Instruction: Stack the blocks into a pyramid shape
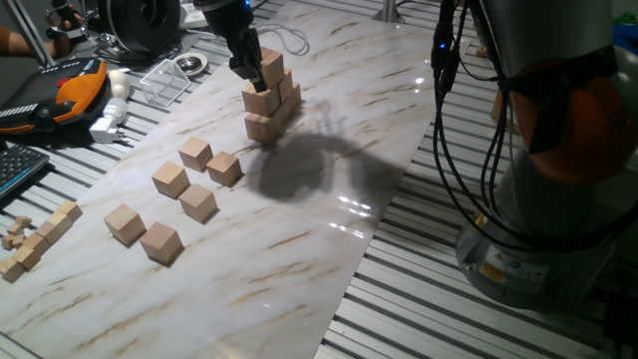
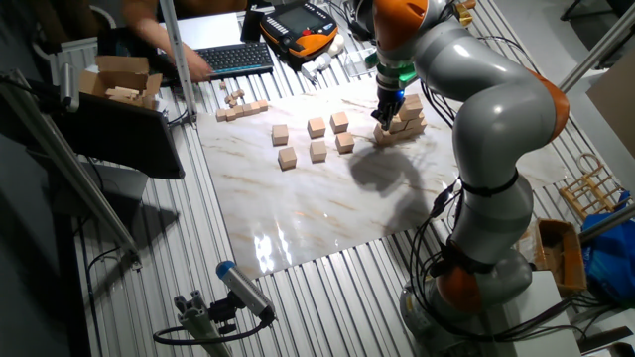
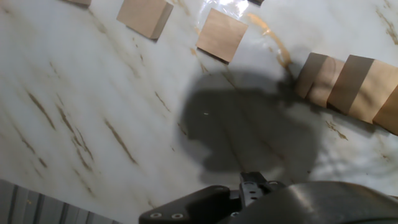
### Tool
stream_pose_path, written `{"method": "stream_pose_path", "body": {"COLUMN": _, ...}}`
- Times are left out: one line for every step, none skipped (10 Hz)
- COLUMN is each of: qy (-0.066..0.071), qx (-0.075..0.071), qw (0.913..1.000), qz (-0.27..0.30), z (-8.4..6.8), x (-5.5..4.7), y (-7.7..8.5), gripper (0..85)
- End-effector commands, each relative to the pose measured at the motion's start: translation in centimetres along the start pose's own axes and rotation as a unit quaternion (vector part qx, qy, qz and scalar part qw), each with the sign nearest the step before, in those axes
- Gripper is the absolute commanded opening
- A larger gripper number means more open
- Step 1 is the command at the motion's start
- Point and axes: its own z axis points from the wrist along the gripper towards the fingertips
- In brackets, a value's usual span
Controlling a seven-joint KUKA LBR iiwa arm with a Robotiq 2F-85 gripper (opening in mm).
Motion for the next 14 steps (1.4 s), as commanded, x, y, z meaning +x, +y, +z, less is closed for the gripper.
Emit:
{"method": "stream_pose_path", "body": {"qy": 0.0, "qx": 0.0, "qw": 1.0, "qz": 0.002, "z": 0.0, "x": 0.01, "y": 0.0, "gripper": 0.0}}
{"method": "stream_pose_path", "body": {"qy": 0.0, "qx": 0.0, "qw": 1.0, "qz": 0.004, "z": -0.01, "x": 0.0, "y": 0.0, "gripper": 0.0}}
{"method": "stream_pose_path", "body": {"qy": 0.0, "qx": 0.0, "qw": 1.0, "qz": 0.0, "z": -0.01, "x": 0.0, "y": 0.0, "gripper": 0.0}}
{"method": "stream_pose_path", "body": {"qy": -0.001, "qx": 0.0, "qw": 1.0, "qz": -0.002, "z": 0.0, "x": 0.02, "y": -0.01, "gripper": 0.0}}
{"method": "stream_pose_path", "body": {"qy": -0.002, "qx": -0.001, "qw": 1.0, "qz": -0.001, "z": 0.01, "x": 0.03, "y": -0.01, "gripper": 0.0}}
{"method": "stream_pose_path", "body": {"qy": -0.003, "qx": -0.001, "qw": 1.0, "qz": 0.0, "z": 0.01, "x": 0.03, "y": -0.02, "gripper": 0.0}}
{"method": "stream_pose_path", "body": {"qy": -0.004, "qx": -0.002, "qw": 1.0, "qz": -0.005, "z": 0.02, "x": 0.04, "y": -0.02, "gripper": 0.0}}
{"method": "stream_pose_path", "body": {"qy": -0.004, "qx": -0.002, "qw": 1.0, "qz": -0.006, "z": 0.02, "x": 0.04, "y": -0.03, "gripper": 0.0}}
{"method": "stream_pose_path", "body": {"qy": -0.003, "qx": -0.002, "qw": 1.0, "qz": -0.008, "z": 0.02, "x": 0.04, "y": -0.03, "gripper": 0.0}}
{"method": "stream_pose_path", "body": {"qy": -0.002, "qx": -0.002, "qw": 1.0, "qz": -0.008, "z": 0.01, "x": 0.04, "y": -0.03, "gripper": 0.0}}
{"method": "stream_pose_path", "body": {"qy": -0.002, "qx": -0.002, "qw": 1.0, "qz": -0.007, "z": 0.01, "x": 0.04, "y": -0.03, "gripper": 0.0}}
{"method": "stream_pose_path", "body": {"qy": -0.002, "qx": -0.002, "qw": 1.0, "qz": -0.006, "z": 0.01, "x": 0.04, "y": -0.03, "gripper": 0.0}}
{"method": "stream_pose_path", "body": {"qy": -0.002, "qx": -0.002, "qw": 1.0, "qz": -0.007, "z": 0.01, "x": 0.04, "y": -0.03, "gripper": 0.0}}
{"method": "stream_pose_path", "body": {"qy": -0.002, "qx": -0.002, "qw": 1.0, "qz": -0.008, "z": 0.01, "x": 0.04, "y": -0.03, "gripper": 0.0}}
